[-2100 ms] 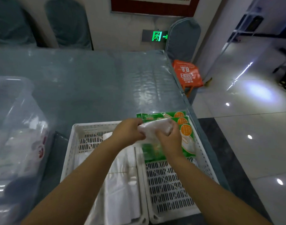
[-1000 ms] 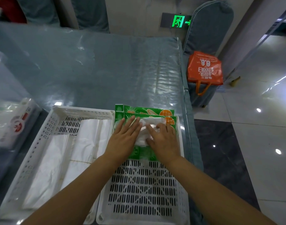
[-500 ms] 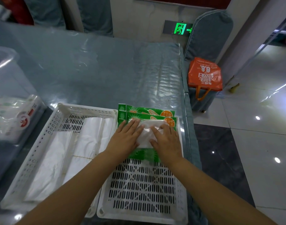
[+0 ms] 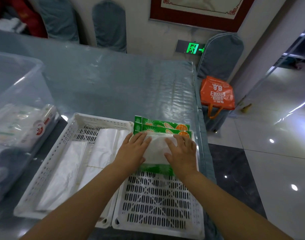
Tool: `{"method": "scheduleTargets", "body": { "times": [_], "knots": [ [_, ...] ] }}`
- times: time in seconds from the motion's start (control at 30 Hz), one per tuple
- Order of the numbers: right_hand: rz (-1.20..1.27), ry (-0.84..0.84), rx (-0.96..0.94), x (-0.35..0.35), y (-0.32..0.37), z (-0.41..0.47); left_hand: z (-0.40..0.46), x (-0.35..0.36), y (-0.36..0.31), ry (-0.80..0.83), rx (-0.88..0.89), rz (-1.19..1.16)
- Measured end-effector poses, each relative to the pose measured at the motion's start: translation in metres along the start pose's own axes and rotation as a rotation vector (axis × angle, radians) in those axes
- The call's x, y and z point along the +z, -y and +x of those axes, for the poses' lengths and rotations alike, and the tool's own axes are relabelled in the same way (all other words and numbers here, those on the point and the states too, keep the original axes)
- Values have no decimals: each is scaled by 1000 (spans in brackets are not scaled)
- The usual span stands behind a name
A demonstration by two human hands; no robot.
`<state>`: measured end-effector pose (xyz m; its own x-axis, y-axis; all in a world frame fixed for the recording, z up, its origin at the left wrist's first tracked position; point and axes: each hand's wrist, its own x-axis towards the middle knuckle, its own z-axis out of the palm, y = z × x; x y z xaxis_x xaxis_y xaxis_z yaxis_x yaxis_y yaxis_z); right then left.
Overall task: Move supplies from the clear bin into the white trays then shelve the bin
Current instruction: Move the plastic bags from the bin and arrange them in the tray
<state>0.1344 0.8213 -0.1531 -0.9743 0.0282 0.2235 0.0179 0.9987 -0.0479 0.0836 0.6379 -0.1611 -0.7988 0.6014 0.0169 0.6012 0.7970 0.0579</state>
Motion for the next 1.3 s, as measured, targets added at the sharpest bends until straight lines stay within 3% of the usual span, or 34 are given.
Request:
{"method": "scheduleTargets", "body": {
  "times": [0.1,0.43,0.67,0.87,1.07,1.3],
  "knots": [
    [-13,116,19,3,2,4,-1,-1,0,-4,-20,10],
    [-133,100,-37,0,3,28,6,5,1,-57,-200,12],
    [-143,40,-48,-1,0,27,19,2,1,-65,-255,-7],
    [-57,-131,-128,-8,8,29,5,-7,9,-159,-234,-67],
    [84,-235,-298,-35,55,50,-24,-57,31,-358,-237,-88],
    [353,-269,-478,-86,164,88,-84,-149,102,-515,-342,-42]
  ]
}}
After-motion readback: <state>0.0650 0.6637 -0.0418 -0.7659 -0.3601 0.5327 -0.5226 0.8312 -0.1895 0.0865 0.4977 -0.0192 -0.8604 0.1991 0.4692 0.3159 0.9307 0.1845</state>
